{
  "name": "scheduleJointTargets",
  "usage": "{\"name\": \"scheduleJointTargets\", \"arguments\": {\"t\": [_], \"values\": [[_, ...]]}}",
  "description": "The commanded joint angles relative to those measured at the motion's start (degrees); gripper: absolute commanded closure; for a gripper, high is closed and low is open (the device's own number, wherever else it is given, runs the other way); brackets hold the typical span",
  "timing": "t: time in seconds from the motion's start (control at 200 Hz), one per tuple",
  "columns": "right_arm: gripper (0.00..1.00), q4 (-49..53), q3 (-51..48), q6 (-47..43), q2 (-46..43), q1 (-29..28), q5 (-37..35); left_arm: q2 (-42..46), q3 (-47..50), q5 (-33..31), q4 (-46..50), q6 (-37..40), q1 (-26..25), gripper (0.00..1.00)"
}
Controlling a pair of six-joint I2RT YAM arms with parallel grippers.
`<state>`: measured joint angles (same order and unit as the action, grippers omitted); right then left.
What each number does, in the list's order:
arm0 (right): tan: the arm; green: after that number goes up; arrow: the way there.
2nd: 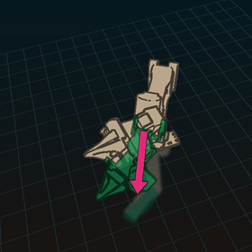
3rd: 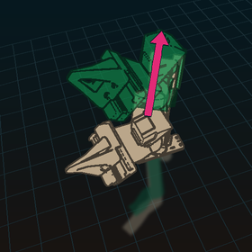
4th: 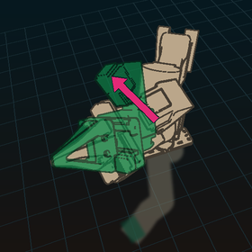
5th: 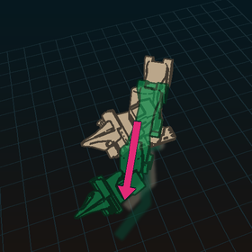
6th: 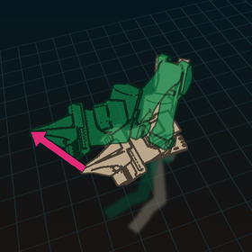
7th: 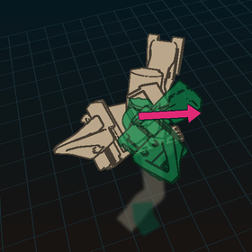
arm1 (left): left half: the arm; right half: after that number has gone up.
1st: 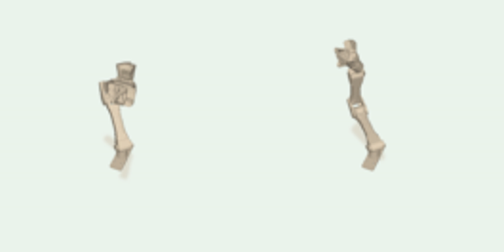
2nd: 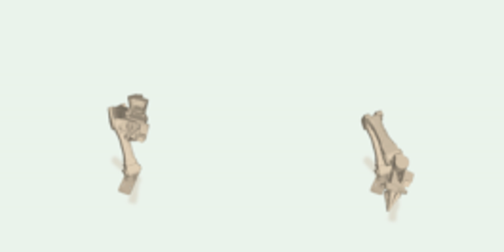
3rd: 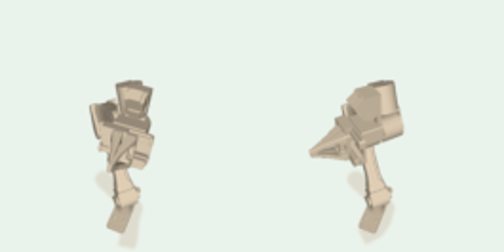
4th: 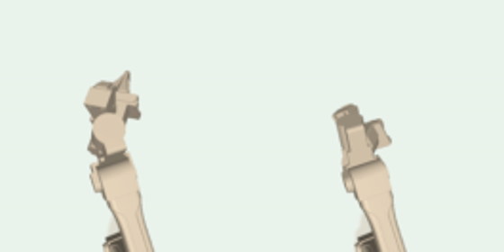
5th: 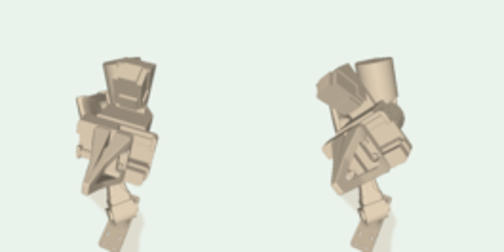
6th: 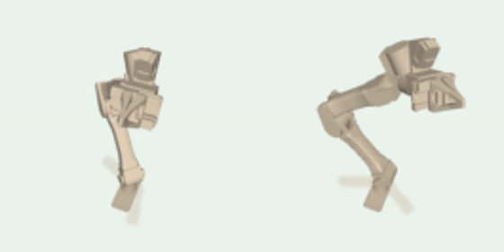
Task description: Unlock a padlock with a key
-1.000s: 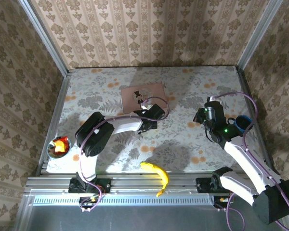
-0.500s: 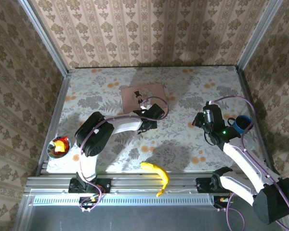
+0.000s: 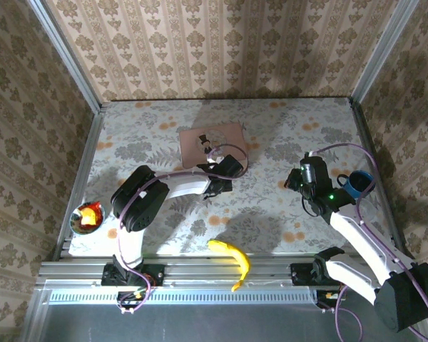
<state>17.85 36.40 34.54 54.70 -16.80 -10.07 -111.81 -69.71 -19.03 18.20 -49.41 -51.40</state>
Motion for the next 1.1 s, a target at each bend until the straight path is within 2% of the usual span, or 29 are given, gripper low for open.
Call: {"name": "scheduleJointTargets", "arguments": {"t": [0.0, 0.225, 0.445, 0.615, 0.695, 0.865, 0.895, 0.95, 1.095], "values": [[1.00, -0.4, -1.1, 0.9, -0.6, -0.5, 0.4, -1.3, 0.5, -0.5, -0.1, 0.2, 0.9, 0.51], [1.00, -0.4, -1.3, 1.1, -0.5, -0.7, 0.3, -1.5, 0.0, -1.0, -0.2, 0.7, 1.2, 0.59], [1.00, -0.4, -1.2, 1.3, -0.3, -0.6, 0.5, -1.0, 0.5, 0.9, -0.1, 0.2, 1.1, 0.61], [1.00, -1.6, -2.1, 0.6, 0.2, -1.0, 3.5, -0.1, 1.1, 3.8, -0.4, -0.1, 0.7, 0.79], [1.00, -6.0, -4.6, -0.3, 0.2, -2.0, 8.3, 0.8, 1.3, 6.1, -0.6, -0.8, 0.8, 0.84], [1.00, -20.4, -12.5, -1.0, 1.5, -5.6, 18.3, 2.8, 0.3, 11.0, 0.0, -2.6, 1.8, 0.88], [1.00, -22.9, -13.6, -1.0, 2.1, -6.5, 19.0, 3.1, -0.2, 12.0, 0.3, -3.1, 2.1, 0.90], [1.00, -26.2, -14.9, -1.1, 3.8, -8.1, 19.3, 3.2, -1.4, 13.6, 1.6, -4.0, 3.1, 1.00], [1.00, -33.7, -15.5, -1.8, 10.5, -12.1, 19.0, 3.0, -4.7, 17.3, 4.7, -5.1, 4.2, 1.00]]}}
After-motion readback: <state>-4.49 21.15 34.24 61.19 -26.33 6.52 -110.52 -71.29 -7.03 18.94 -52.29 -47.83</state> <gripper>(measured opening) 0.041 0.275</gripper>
